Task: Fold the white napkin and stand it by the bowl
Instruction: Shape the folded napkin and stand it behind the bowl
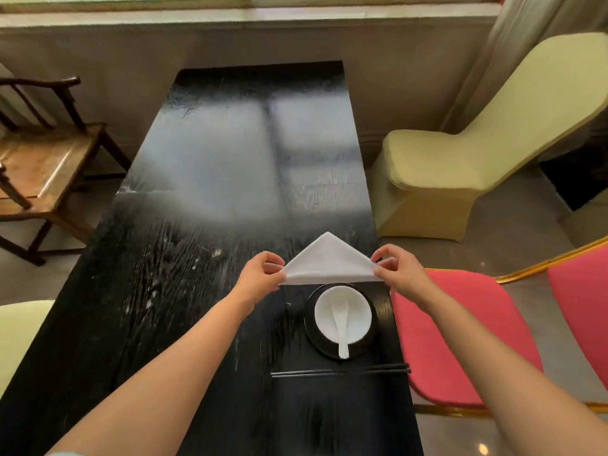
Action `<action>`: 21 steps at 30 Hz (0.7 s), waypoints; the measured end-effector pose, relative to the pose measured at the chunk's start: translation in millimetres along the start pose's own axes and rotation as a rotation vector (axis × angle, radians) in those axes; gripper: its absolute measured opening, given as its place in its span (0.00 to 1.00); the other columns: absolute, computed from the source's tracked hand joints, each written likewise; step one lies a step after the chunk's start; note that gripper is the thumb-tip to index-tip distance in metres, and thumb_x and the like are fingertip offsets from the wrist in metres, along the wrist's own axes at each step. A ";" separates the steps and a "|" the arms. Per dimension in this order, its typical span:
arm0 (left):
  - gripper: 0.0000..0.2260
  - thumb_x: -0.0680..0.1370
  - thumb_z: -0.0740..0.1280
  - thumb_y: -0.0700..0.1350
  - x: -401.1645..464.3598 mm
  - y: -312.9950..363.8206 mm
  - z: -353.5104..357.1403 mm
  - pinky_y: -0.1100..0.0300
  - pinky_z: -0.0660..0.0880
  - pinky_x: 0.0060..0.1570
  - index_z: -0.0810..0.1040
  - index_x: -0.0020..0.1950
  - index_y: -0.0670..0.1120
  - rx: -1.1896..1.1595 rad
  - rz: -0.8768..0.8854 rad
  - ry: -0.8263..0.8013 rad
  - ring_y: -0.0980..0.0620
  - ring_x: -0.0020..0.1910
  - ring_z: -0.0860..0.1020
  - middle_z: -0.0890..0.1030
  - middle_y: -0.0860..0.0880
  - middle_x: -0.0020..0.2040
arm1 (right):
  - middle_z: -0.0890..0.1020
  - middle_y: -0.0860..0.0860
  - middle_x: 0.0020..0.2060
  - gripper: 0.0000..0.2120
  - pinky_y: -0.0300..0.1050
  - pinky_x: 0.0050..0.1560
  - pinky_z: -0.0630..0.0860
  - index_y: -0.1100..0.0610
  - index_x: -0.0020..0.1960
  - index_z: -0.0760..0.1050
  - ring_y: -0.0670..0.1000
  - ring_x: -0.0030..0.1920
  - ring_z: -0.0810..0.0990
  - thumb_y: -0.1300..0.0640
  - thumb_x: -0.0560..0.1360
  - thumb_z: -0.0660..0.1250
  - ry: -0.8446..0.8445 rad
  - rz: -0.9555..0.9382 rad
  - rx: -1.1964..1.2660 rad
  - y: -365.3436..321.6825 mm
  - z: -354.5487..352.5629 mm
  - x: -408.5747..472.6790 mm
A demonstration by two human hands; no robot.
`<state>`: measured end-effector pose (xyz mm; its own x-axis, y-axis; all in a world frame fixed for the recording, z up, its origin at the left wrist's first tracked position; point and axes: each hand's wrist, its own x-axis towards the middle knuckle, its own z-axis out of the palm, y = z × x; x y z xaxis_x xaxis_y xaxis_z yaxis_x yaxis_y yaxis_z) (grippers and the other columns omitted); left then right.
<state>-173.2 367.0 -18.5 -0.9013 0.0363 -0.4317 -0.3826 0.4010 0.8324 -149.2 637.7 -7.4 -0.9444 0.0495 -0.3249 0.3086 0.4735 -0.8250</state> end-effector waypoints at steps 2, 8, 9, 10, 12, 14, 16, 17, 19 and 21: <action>0.06 0.73 0.66 0.36 24.2 1.6 10.4 0.54 0.77 0.45 0.75 0.48 0.44 0.032 0.027 0.035 0.48 0.45 0.78 0.80 0.45 0.46 | 0.79 0.53 0.34 0.06 0.43 0.33 0.69 0.55 0.45 0.74 0.50 0.31 0.71 0.65 0.73 0.64 0.031 -0.001 -0.011 12.0 -1.2 25.3; 0.05 0.73 0.68 0.37 83.8 -17.5 44.5 0.63 0.73 0.39 0.77 0.41 0.47 0.114 0.075 0.074 0.52 0.41 0.77 0.80 0.47 0.42 | 0.79 0.49 0.33 0.09 0.45 0.40 0.74 0.51 0.42 0.75 0.51 0.36 0.75 0.65 0.71 0.65 0.122 0.042 -0.023 63.5 8.6 77.8; 0.06 0.73 0.68 0.38 90.7 -22.6 50.2 0.65 0.72 0.39 0.78 0.40 0.48 0.115 0.075 0.076 0.52 0.40 0.77 0.80 0.48 0.41 | 0.79 0.48 0.32 0.11 0.48 0.42 0.74 0.48 0.40 0.75 0.51 0.37 0.75 0.64 0.71 0.65 0.125 0.049 -0.033 72.5 10.5 83.7; 0.06 0.73 0.68 0.38 96.8 -28.4 55.6 0.66 0.72 0.39 0.78 0.40 0.49 0.113 0.075 0.078 0.53 0.40 0.77 0.80 0.50 0.41 | 0.79 0.48 0.32 0.12 0.49 0.42 0.74 0.46 0.39 0.74 0.52 0.37 0.75 0.64 0.71 0.66 0.126 0.053 -0.043 80.7 12.6 89.2; 0.08 0.73 0.69 0.39 105.3 -40.5 65.4 0.66 0.72 0.40 0.79 0.38 0.51 0.113 0.087 0.084 0.54 0.40 0.77 0.80 0.52 0.40 | 0.79 0.49 0.32 0.13 0.48 0.42 0.73 0.45 0.38 0.73 0.52 0.37 0.75 0.64 0.71 0.65 0.128 0.060 -0.057 94.0 18.0 98.8; 0.08 0.74 0.68 0.39 110.7 -52.2 72.4 0.67 0.72 0.40 0.79 0.39 0.52 0.124 0.101 0.093 0.55 0.38 0.77 0.80 0.52 0.39 | 0.79 0.49 0.34 0.11 0.48 0.42 0.74 0.47 0.40 0.74 0.52 0.38 0.76 0.64 0.71 0.65 0.138 0.065 -0.064 103.4 23.7 105.7; 0.07 0.74 0.68 0.39 113.3 -60.8 76.5 0.70 0.70 0.38 0.80 0.41 0.51 0.141 0.116 0.108 0.57 0.37 0.77 0.81 0.52 0.39 | 0.79 0.48 0.34 0.09 0.47 0.41 0.73 0.49 0.41 0.74 0.52 0.38 0.76 0.63 0.72 0.65 0.166 0.052 -0.075 111.0 28.3 109.2; 0.07 0.74 0.67 0.39 114.3 -63.1 77.4 0.72 0.70 0.38 0.81 0.42 0.51 0.156 0.131 0.119 0.57 0.38 0.77 0.81 0.52 0.40 | 0.79 0.48 0.34 0.08 0.46 0.40 0.72 0.50 0.42 0.74 0.52 0.38 0.76 0.63 0.72 0.65 0.182 0.036 -0.080 112.9 29.9 110.2; 0.06 0.74 0.67 0.39 116.6 -66.5 78.3 0.72 0.70 0.39 0.81 0.43 0.49 0.205 0.188 0.146 0.56 0.39 0.77 0.81 0.52 0.41 | 0.80 0.50 0.36 0.07 0.45 0.38 0.70 0.52 0.44 0.75 0.52 0.38 0.76 0.63 0.72 0.64 0.194 -0.005 -0.121 115.0 32.2 110.1; 0.06 0.74 0.67 0.38 116.3 -71.2 78.3 0.67 0.72 0.42 0.82 0.45 0.46 0.297 0.291 0.169 0.54 0.40 0.76 0.80 0.51 0.42 | 0.81 0.52 0.38 0.06 0.45 0.37 0.70 0.56 0.47 0.76 0.53 0.39 0.76 0.64 0.73 0.64 0.207 -0.095 -0.238 115.1 33.6 107.4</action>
<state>-234.9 414.4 -155.2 -0.9927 0.0465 -0.1112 -0.0555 0.6423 0.7644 -211.3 668.0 -152.8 -0.9783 0.1614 -0.1301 0.2056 0.6760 -0.7076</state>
